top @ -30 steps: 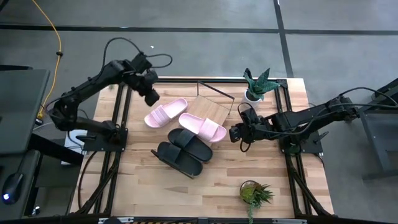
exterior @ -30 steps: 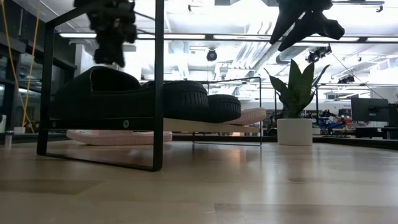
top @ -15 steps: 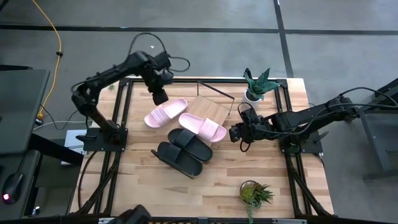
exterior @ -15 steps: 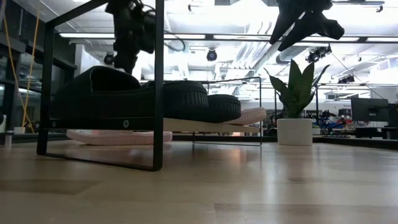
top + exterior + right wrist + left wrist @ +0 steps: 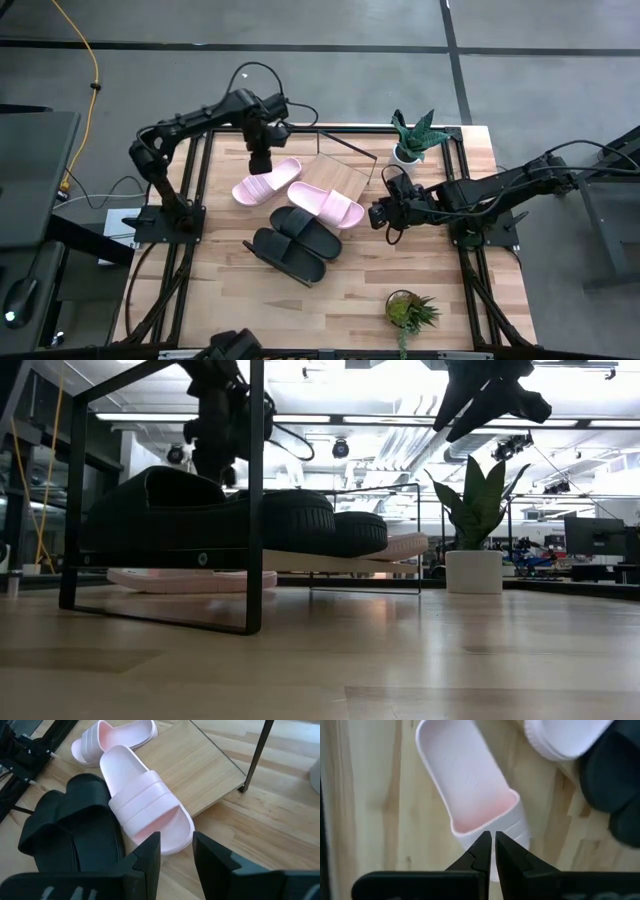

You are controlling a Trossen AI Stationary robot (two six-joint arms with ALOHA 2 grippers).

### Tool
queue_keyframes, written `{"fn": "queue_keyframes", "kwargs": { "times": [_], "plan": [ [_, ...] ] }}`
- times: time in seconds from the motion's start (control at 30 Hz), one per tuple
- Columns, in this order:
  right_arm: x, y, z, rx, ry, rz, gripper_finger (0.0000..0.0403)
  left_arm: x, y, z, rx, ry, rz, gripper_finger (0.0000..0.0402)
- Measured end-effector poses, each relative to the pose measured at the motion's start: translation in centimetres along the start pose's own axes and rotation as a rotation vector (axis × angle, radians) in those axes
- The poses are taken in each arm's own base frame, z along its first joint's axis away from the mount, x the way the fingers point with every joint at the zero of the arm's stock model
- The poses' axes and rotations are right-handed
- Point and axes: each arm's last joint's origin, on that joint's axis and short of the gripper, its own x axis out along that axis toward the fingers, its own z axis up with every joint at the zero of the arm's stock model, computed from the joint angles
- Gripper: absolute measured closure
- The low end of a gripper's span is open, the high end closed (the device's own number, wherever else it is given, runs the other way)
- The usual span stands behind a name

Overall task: Pick and place slides into the shelf
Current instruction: Put the pink slipper on the shelf

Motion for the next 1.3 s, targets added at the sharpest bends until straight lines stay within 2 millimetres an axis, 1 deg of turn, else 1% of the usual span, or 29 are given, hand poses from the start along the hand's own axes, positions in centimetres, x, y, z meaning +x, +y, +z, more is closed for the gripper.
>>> {"fn": "queue_keyframes", "kwargs": {
  "times": [0.23,0.33,0.4,0.53,0.73,0.9,1.03,1.13,1.3],
  "plan": [
    [0.0,0.0,0.0,-0.011,0.0,0.0,0.0298,0.6,-1.6,1.2,0.426,-0.009,0.004,0.0387],
    [0.0,0.0,0.0,-0.012,0.001,0.001,0.0298,0.6,-2.2,1.5,0.535,-0.033,-0.029,0.0387],
    [0.0,0.0,0.0,-0.012,0.001,0.001,0.0298,0.6,-2.2,1.5,0.573,-0.053,-0.051,0.0387],
    [0.0,0.0,0.0,-0.012,0.002,0.002,0.0298,1.0,-2.1,1.7,0.59,-0.058,-0.072,0.0387],
    [0.0,0.0,0.0,-0.01,0.005,0.006,0.0298,2.2,-1.5,2.2,0.58,-0.006,-0.054,0.0387],
    [0.0,0.0,0.0,-0.01,0.005,0.006,0.0298,3.2,-1.0,2.8,0.525,0.012,-0.045,0.0387],
    [0.0,0.0,0.0,-0.01,0.004,0.005,0.0298,3.3,-0.9,3.2,0.484,-0.024,-0.02,0.0381],
    [0.0,0.0,0.0,-0.01,0.003,0.005,0.0298,3.3,-0.9,3.2,0.439,-0.024,-0.02,0.0346],
    [0.0,0.0,0.0,-0.022,0.002,0.005,0.0298,3.2,-0.7,3.0,0.338,-0.015,-0.027,0.0254]
  ]
}}
